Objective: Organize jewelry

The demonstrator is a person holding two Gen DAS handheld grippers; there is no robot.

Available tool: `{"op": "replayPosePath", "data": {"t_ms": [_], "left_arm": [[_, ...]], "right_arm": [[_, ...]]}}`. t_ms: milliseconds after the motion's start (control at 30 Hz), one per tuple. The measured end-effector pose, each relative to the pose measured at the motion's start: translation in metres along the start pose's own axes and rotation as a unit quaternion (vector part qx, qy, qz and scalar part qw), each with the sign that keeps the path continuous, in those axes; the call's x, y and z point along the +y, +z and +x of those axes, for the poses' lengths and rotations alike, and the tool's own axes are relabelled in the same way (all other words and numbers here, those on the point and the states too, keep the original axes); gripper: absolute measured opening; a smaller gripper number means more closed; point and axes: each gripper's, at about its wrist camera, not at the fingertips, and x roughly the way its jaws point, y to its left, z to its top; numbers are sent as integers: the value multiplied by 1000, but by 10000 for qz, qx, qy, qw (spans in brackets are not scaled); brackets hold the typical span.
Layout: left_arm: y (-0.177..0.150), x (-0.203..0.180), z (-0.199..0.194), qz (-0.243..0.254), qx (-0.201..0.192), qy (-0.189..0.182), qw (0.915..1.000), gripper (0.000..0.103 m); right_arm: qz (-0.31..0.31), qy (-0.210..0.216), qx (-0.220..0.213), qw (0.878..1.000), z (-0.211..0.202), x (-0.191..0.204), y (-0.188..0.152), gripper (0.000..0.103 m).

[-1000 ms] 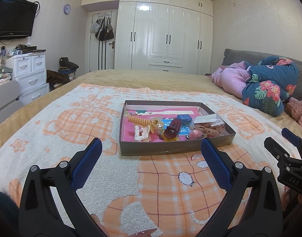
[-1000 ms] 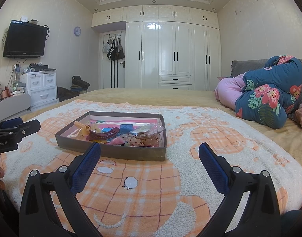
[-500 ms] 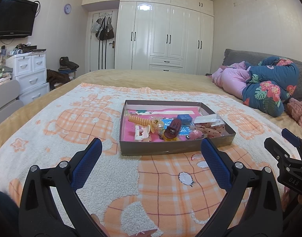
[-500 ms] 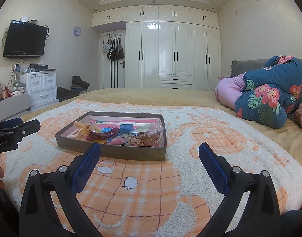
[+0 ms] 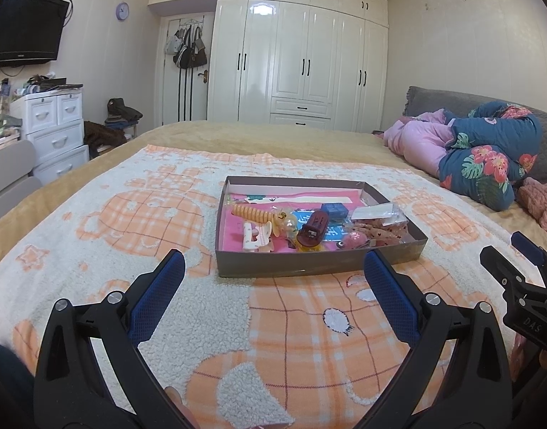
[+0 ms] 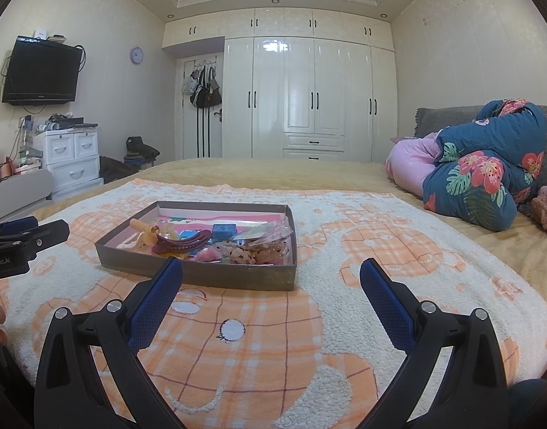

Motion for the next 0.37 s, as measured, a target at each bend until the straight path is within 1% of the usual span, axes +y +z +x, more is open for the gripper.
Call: {"op": "replayPosePath", "data": {"t_ms": [133, 200, 233, 300, 367], "left_arm": [[0, 1, 1, -71, 55, 21, 10000, 92], [1, 6, 6, -178, 142, 78, 9997, 92], [2, 14, 11, -306, 253, 122, 9991, 92], [2, 27, 22, -500, 451, 246, 9974, 92], [5, 55, 41, -782, 774, 520, 9926, 92]], "right_arm": [[94, -55, 88, 9999, 4, -4, 0, 97], [203, -106, 178, 9996, 10, -11, 1, 97], [296, -181, 230, 9991, 15, -17, 3, 97], [425, -499, 434, 9969, 33, -35, 11, 97], [477, -1139, 745, 9895, 66, -66, 22, 97]]}}
